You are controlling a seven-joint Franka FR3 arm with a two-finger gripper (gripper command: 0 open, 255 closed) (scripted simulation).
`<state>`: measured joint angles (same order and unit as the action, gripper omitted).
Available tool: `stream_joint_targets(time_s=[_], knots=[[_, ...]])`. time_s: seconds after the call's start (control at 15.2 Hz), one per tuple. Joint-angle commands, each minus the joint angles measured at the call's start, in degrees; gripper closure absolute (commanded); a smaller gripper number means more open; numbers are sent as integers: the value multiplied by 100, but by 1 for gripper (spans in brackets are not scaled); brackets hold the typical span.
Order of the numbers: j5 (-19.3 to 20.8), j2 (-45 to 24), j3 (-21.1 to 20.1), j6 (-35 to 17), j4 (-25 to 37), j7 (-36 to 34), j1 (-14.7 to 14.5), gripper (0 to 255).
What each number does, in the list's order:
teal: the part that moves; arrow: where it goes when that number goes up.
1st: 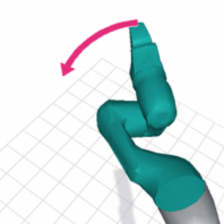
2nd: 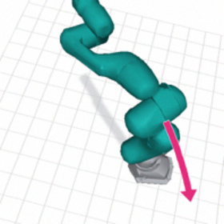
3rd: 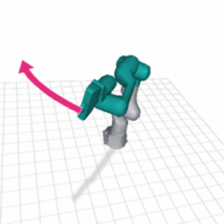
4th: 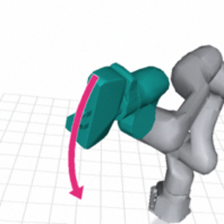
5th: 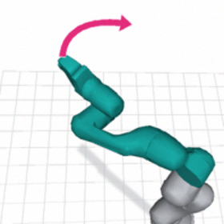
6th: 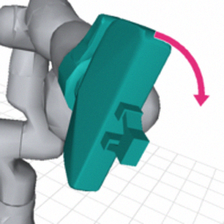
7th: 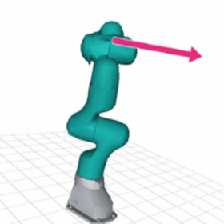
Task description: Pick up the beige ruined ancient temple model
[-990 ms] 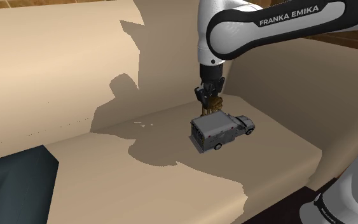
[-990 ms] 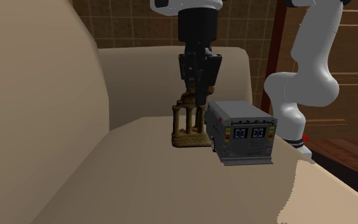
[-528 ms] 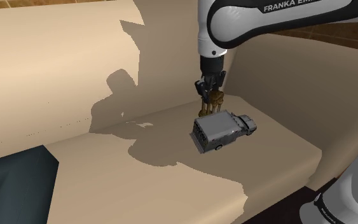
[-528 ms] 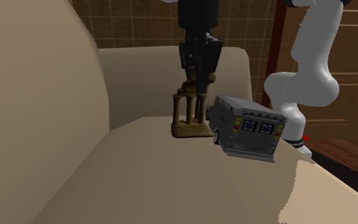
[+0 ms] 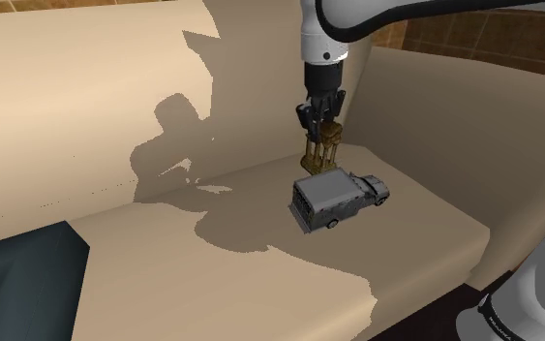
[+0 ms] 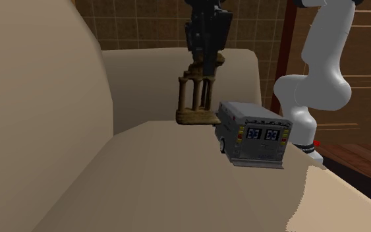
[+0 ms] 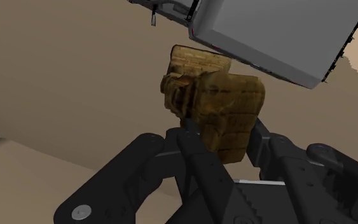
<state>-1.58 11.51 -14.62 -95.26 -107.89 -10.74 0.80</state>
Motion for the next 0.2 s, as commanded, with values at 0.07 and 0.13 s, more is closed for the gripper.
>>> stream_joint_targets(time_s=[0.07,0.13], knots=[[1,0,9,171,169,11,5,255],[2,-1,9,171,170,11,5,255]])
